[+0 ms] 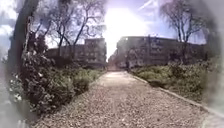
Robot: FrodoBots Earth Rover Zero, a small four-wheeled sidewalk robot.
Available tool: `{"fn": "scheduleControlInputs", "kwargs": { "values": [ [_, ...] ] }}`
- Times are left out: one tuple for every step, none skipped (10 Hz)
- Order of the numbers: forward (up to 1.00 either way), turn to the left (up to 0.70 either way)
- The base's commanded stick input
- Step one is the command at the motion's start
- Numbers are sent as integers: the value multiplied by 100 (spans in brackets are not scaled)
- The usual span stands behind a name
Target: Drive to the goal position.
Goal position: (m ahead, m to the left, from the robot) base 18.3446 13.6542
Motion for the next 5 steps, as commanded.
{"fn": "scheduleControlInputs", "kwargs": {
  "values": [
    [70,0],
    [70,0],
    [70,0],
    [70,0],
    [70,0]
  ]
}}
